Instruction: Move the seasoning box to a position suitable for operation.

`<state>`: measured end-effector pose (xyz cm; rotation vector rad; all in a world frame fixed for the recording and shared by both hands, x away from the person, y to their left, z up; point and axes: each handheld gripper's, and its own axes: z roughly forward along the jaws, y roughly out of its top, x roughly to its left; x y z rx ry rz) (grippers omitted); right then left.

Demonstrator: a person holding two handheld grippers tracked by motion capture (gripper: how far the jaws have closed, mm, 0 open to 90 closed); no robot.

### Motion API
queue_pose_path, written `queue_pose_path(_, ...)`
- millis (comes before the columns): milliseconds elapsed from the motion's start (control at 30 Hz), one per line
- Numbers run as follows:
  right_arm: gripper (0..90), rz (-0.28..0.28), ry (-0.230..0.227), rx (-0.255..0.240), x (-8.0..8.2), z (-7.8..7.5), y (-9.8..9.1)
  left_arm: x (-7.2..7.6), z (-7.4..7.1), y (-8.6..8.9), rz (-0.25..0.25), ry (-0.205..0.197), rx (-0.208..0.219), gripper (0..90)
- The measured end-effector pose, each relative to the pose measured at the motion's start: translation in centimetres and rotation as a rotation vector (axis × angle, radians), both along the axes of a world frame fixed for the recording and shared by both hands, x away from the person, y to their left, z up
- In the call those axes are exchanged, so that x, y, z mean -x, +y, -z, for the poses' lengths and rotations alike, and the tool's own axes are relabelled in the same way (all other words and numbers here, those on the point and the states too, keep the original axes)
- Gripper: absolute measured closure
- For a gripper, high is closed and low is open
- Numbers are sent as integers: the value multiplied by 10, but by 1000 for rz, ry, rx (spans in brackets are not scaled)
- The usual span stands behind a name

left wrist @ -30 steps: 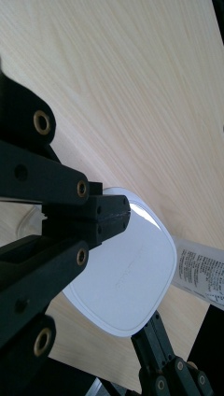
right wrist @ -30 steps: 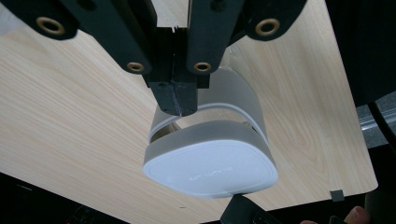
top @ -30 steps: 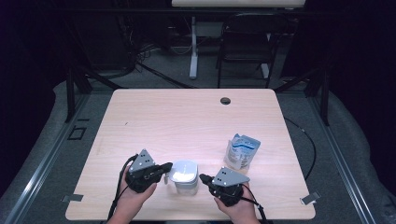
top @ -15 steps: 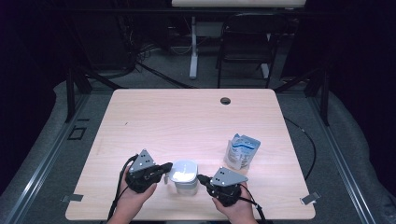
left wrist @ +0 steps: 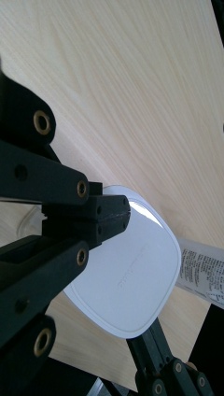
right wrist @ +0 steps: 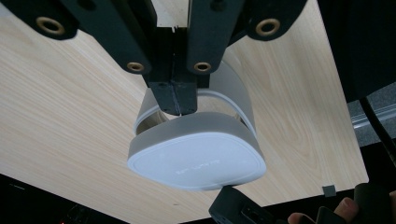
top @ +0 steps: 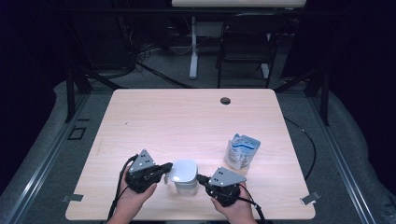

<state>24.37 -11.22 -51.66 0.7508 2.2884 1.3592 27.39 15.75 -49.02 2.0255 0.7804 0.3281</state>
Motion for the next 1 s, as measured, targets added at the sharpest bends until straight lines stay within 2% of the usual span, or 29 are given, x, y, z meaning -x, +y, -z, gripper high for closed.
queue_pose_path(1000, 900, -11, -28, -8, -3, -9, 6, 0, 1, 2, -6, 3, -2, 900)
